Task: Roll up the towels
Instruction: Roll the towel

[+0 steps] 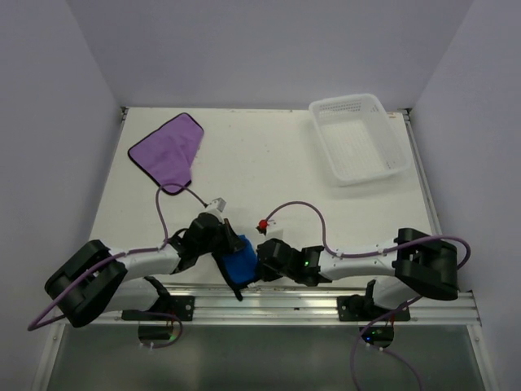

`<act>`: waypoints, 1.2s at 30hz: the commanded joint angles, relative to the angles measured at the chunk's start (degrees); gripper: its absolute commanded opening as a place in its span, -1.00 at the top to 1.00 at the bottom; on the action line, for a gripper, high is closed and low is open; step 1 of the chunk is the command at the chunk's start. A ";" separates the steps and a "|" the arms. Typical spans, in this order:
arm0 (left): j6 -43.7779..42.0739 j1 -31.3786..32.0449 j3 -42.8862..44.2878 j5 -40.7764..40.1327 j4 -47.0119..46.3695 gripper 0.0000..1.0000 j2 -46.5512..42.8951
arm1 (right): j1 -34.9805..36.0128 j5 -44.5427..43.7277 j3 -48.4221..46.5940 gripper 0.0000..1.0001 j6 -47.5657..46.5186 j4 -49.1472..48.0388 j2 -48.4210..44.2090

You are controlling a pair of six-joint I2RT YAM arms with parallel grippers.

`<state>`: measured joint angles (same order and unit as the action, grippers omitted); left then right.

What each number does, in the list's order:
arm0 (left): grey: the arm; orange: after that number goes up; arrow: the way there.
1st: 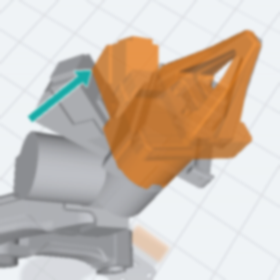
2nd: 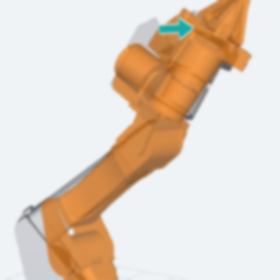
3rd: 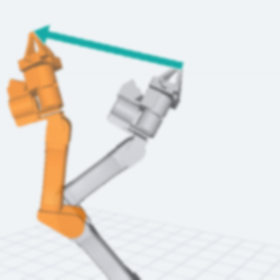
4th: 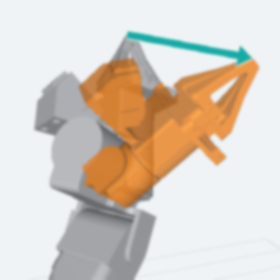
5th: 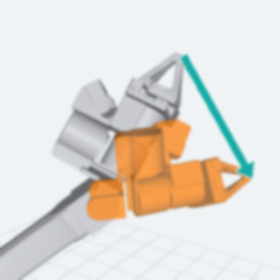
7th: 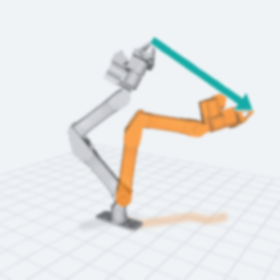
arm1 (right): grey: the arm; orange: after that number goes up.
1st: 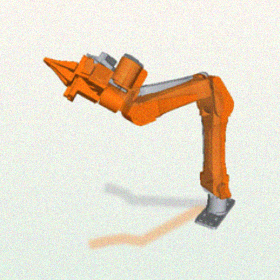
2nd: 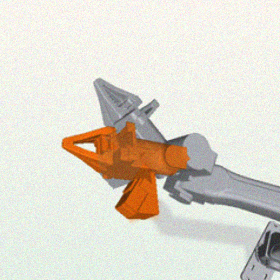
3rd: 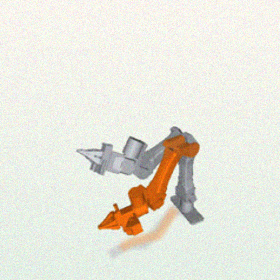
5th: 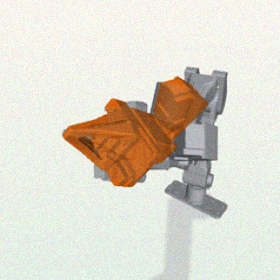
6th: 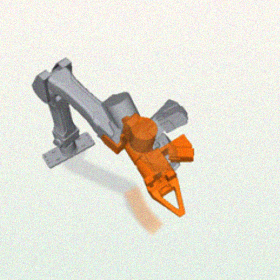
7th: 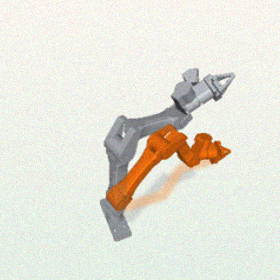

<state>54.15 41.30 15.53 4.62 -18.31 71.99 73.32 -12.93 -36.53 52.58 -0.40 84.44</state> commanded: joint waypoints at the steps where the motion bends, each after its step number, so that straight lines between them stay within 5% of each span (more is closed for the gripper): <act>1: -3.70 -2.27 2.13 -4.36 3.98 0.97 0.79 | 2.53 -5.87 -2.05 1.00 -5.37 11.90 -2.35; 9: -4.14 -3.07 4.16 -3.74 4.24 0.85 0.96 | 5.25 -13.26 -4.69 1.00 -11.26 16.40 -1.39; 22: -3.79 -3.24 5.48 -0.84 3.36 0.92 2.11 | 13.60 -23.89 -9.95 1.00 -16.45 19.64 3.09; 36: -3.17 -3.33 2.84 -1.28 4.33 0.96 -2.29 | 20.46 -36.36 -20.50 1.00 -13.47 31.95 14.69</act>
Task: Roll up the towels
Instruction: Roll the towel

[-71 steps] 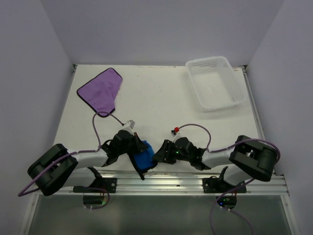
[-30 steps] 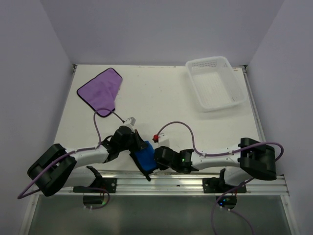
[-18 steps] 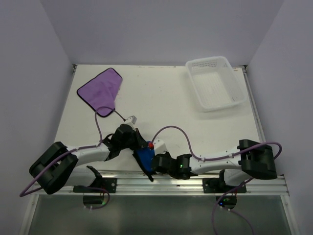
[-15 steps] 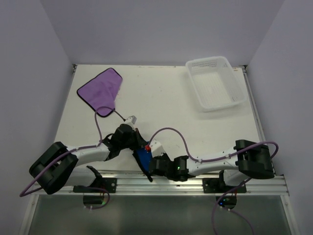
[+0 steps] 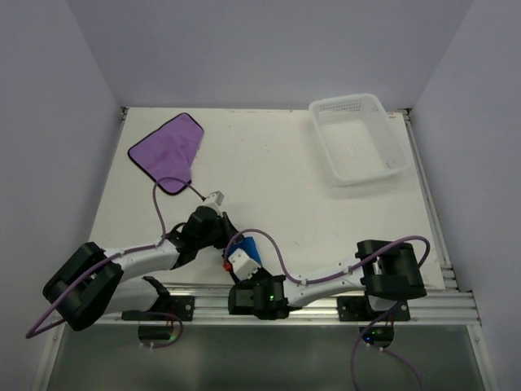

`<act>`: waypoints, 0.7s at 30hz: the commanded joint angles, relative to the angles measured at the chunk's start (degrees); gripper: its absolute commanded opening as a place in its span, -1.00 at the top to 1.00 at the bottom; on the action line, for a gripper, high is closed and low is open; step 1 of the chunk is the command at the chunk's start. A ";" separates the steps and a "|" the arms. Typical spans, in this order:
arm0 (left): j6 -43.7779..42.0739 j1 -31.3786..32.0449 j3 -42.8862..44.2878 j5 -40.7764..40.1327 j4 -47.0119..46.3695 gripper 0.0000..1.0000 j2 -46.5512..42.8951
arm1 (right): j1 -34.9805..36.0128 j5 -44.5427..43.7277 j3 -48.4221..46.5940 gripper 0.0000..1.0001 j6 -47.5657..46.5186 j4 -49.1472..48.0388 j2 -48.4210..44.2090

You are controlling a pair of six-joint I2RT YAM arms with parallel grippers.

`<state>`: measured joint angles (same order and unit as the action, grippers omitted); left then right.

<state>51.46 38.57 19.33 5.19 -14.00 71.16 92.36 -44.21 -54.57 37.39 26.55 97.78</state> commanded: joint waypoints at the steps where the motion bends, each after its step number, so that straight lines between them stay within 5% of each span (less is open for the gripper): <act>1: -0.40 -0.60 -0.96 -1.76 0.02 0.97 -1.63 | 1.86 -5.71 -2.74 1.00 2.07 5.96 1.80; 21: 0.04 -0.60 -1.93 -0.62 -1.12 0.99 -2.07 | 6.87 -15.56 -14.34 1.00 4.89 19.85 15.06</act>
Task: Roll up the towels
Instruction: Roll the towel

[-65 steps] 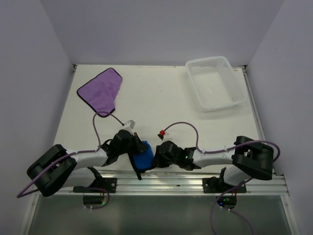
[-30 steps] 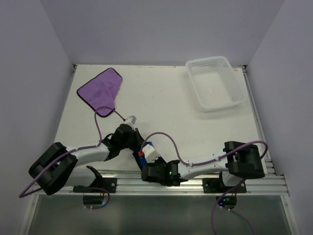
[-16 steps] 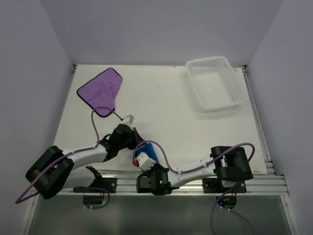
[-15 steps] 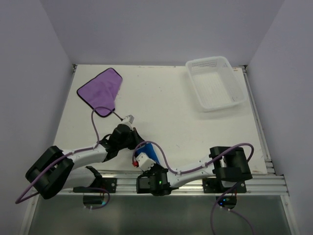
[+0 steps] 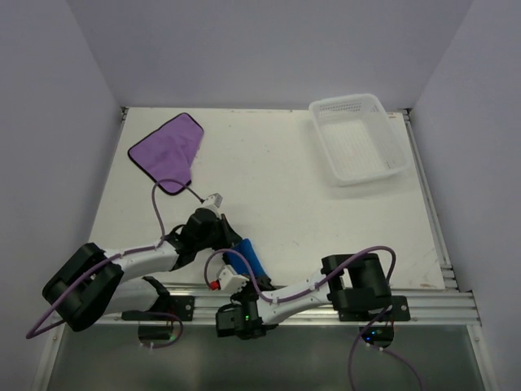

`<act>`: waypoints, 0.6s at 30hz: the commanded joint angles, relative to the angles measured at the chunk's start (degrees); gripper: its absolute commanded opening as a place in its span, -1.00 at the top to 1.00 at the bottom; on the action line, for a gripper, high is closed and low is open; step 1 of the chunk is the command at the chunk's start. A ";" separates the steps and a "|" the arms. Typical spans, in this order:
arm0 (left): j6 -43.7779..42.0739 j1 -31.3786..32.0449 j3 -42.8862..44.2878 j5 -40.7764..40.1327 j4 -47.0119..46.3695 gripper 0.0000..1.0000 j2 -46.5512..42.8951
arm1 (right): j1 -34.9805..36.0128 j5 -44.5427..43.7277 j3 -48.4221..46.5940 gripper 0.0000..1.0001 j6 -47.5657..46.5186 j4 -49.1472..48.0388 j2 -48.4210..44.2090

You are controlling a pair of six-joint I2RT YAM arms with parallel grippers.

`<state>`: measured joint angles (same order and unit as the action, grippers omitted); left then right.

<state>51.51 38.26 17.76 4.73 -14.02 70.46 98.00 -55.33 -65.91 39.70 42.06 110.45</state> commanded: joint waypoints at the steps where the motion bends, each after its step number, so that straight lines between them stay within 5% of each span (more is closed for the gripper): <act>1: 0.00 -0.38 -0.36 -0.16 -1.10 0.99 -1.37 | 1.67 -4.78 -3.61 1.00 3.09 6.08 2.92; 18: -1.14 -0.64 0.08 -0.95 1.80 0.99 -3.48 | 4.75 -9.88 -14.42 1.00 1.96 16.90 15.22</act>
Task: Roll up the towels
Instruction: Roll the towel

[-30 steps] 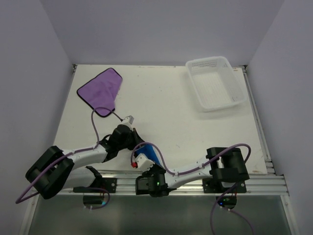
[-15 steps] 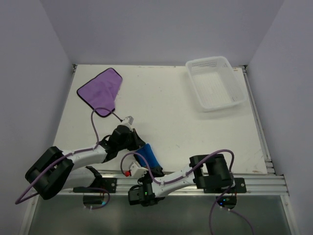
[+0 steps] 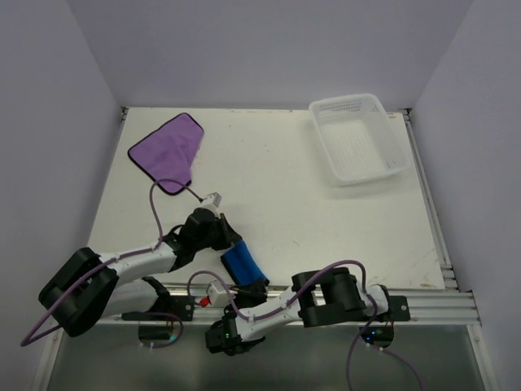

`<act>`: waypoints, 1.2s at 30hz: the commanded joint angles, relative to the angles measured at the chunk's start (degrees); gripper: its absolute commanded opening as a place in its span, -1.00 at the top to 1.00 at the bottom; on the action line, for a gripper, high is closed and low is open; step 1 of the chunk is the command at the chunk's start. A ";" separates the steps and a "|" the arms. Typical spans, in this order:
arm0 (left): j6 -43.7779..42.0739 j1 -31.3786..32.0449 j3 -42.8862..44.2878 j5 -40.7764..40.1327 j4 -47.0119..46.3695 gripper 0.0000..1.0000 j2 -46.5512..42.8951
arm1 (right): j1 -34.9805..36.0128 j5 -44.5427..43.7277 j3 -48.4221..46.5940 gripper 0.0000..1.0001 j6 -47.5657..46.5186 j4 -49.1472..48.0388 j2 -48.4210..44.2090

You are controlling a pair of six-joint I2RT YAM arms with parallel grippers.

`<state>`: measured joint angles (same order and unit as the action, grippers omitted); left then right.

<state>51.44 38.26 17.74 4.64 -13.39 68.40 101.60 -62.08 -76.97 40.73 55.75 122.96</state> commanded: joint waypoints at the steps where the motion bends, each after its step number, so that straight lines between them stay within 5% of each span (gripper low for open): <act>1: -1.25 -0.64 0.28 -1.21 1.52 0.99 -1.69 | 1.58 -3.30 -3.88 1.00 0.93 4.45 3.34; 17: -4.85 -4.68 3.00 -4.38 13.20 0.91 -9.86 | 1.93 -2.52 -7.14 1.00 -2.50 5.52 7.03; 25: -5.65 -5.48 5.73 -0.53 15.50 0.93 -20.67 | 1.93 -1.55 -6.97 1.00 -3.82 3.93 7.21; 36: 4.89 -5.48 -6.74 19.08 -12.44 1.00 -13.30 | 1.93 -0.85 -6.62 1.00 -3.64 3.93 7.21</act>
<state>51.24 33.01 15.20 16.73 -14.66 53.89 103.18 -64.34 -82.74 36.34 61.52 129.38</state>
